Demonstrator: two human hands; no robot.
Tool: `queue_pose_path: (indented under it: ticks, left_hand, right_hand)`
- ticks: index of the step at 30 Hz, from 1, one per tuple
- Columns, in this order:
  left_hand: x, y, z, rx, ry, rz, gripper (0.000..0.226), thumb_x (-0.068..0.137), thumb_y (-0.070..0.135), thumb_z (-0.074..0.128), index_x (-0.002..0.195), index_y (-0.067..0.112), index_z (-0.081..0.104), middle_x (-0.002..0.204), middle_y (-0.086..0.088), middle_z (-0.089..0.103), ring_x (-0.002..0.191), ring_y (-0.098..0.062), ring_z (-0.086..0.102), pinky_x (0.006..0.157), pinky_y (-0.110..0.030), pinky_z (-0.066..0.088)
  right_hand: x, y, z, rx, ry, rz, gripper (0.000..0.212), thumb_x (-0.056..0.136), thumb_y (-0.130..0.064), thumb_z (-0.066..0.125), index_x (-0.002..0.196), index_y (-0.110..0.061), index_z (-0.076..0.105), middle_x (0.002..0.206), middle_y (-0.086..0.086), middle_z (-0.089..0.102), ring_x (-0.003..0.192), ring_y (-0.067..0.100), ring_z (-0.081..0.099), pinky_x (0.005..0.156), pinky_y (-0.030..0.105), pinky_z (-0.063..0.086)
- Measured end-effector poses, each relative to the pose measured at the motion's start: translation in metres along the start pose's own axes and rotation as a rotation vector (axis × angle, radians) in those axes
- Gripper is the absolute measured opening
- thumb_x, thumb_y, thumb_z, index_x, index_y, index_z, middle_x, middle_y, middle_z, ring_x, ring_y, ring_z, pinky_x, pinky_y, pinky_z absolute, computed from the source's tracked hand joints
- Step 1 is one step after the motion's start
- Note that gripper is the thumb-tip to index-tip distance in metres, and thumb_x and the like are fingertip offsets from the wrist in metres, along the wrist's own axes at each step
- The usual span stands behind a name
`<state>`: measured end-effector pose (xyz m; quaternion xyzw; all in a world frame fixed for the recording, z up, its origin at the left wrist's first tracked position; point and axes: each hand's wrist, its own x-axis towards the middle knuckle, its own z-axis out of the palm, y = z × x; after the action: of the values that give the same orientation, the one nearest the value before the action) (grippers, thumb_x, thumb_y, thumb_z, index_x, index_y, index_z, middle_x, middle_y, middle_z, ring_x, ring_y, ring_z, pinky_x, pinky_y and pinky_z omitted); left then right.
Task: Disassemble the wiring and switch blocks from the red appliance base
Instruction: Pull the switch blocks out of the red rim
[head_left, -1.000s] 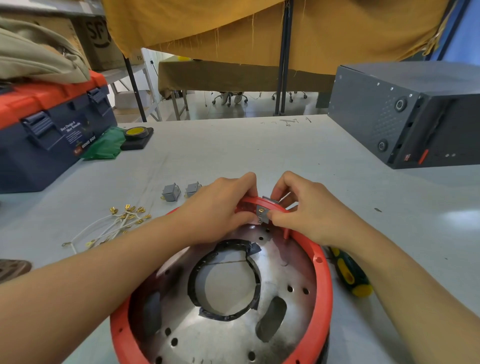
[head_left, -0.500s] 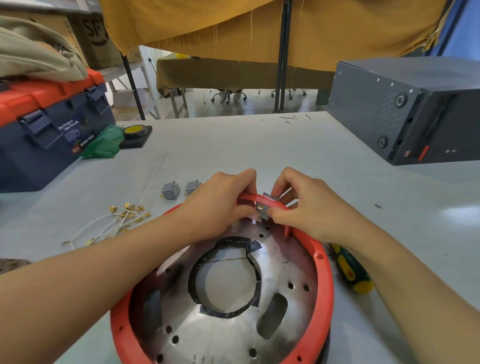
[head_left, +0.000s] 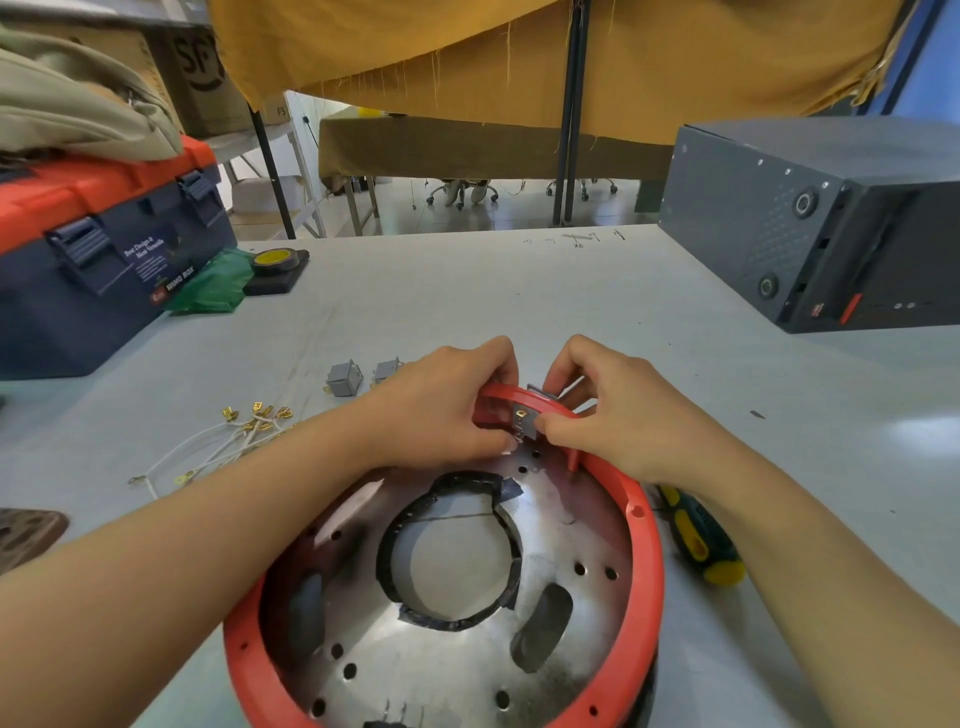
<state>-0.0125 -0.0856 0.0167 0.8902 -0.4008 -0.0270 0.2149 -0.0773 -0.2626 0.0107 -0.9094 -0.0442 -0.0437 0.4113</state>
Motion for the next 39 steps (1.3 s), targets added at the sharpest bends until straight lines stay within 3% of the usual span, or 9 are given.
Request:
queue_pose_path:
  ticks: [6, 9, 12, 15, 18, 26, 31, 35, 39]
  left_hand:
    - [0.000, 0.004, 0.011, 0.183, 0.115, -0.010, 0.040, 0.071, 0.054, 0.064, 0.086, 0.030, 0.037, 0.068, 0.013, 0.052, 0.064, -0.003, 0.049, 0.057, -0.029, 0.040]
    - [0.000, 0.003, 0.013, 0.234, 0.142, 0.025, 0.037, 0.073, 0.056, 0.060, 0.085, 0.031, 0.037, 0.073, 0.010, 0.055, 0.066, -0.007, 0.051, 0.057, -0.026, 0.039]
    - [0.000, 0.002, 0.012, 0.171, 0.150, 0.036, 0.035, 0.073, 0.053, 0.063, 0.084, 0.028, 0.042, 0.068, 0.010, 0.054, 0.065, -0.009, 0.051, 0.056, -0.031, 0.041]
    - [0.001, 0.000, 0.012, 0.156, 0.149, 0.035, 0.034, 0.073, 0.054, 0.061, 0.083, 0.028, 0.042, 0.064, 0.012, 0.051, 0.064, -0.006, 0.050, 0.057, -0.032, 0.042]
    - [0.001, 0.001, 0.013, 0.171, 0.152, 0.035, 0.035, 0.073, 0.057, 0.058, 0.080, 0.030, 0.038, 0.067, 0.010, 0.054, 0.064, -0.007, 0.049, 0.057, -0.032, 0.043]
    - [0.000, 0.004, 0.014, 0.227, 0.165, 0.050, 0.036, 0.075, 0.057, 0.058, 0.079, 0.031, 0.035, 0.065, 0.011, 0.050, 0.061, -0.001, 0.046, 0.050, -0.023, 0.029]
    - [0.000, 0.006, 0.015, 0.227, 0.177, 0.023, 0.036, 0.075, 0.057, 0.058, 0.081, 0.028, 0.037, 0.071, 0.007, 0.056, 0.067, -0.012, 0.052, 0.054, -0.026, 0.037]
    - [0.002, 0.007, 0.017, 0.229, 0.183, 0.011, 0.037, 0.076, 0.057, 0.057, 0.083, 0.025, 0.041, 0.073, 0.006, 0.058, 0.069, -0.013, 0.054, 0.058, -0.032, 0.044]
    - [0.002, 0.007, 0.017, 0.221, 0.191, -0.003, 0.038, 0.075, 0.058, 0.057, 0.083, 0.024, 0.042, 0.071, 0.007, 0.058, 0.068, -0.012, 0.055, 0.058, -0.032, 0.045]
  right_hand:
    - [0.000, 0.000, 0.000, -0.002, 0.002, 0.005, 0.021, 0.079, -0.027, 0.071, 0.088, -0.025, 0.052, 0.087, -0.007, 0.065, 0.073, 0.008, 0.065, 0.061, 0.020, 0.054]
    - [0.000, 0.000, 0.000, 0.006, -0.004, 0.003, 0.021, 0.080, -0.027, 0.071, 0.090, -0.026, 0.053, 0.090, -0.008, 0.065, 0.075, 0.006, 0.065, 0.065, 0.021, 0.055]
    - [0.002, 0.002, -0.001, 0.023, -0.011, 0.010, 0.018, 0.081, -0.031, 0.071, 0.093, -0.027, 0.058, 0.091, -0.011, 0.065, 0.078, 0.005, 0.064, 0.067, 0.020, 0.054]
    - [0.003, 0.004, -0.002, 0.105, -0.005, 0.036, 0.010, 0.089, -0.033, 0.061, 0.092, -0.025, 0.065, 0.087, -0.010, 0.067, 0.080, 0.008, 0.064, 0.070, 0.020, 0.050]
    - [0.005, 0.006, 0.000, 0.157, 0.021, 0.066, 0.020, 0.094, -0.033, 0.055, 0.090, -0.022, 0.071, 0.084, -0.004, 0.071, 0.080, 0.011, 0.066, 0.075, 0.025, 0.052]
    - [0.006, 0.008, 0.004, 0.223, 0.059, 0.065, 0.020, 0.092, -0.028, 0.060, 0.083, -0.015, 0.072, 0.077, 0.003, 0.071, 0.069, 0.013, 0.065, 0.070, 0.025, 0.053]
    - [0.007, 0.010, 0.005, 0.283, 0.066, 0.074, 0.021, 0.091, -0.026, 0.062, 0.079, -0.012, 0.072, 0.072, 0.003, 0.070, 0.064, 0.009, 0.062, 0.066, 0.024, 0.052]
    - [0.008, 0.011, 0.006, 0.309, 0.070, 0.074, 0.022, 0.090, -0.025, 0.064, 0.073, -0.014, 0.071, 0.063, -0.004, 0.067, 0.057, 0.004, 0.059, 0.059, 0.015, 0.048]
    - [0.009, 0.012, 0.007, 0.355, 0.076, 0.079, 0.023, 0.089, -0.022, 0.065, 0.068, -0.015, 0.070, 0.061, -0.003, 0.065, 0.057, 0.004, 0.058, 0.058, 0.015, 0.047]
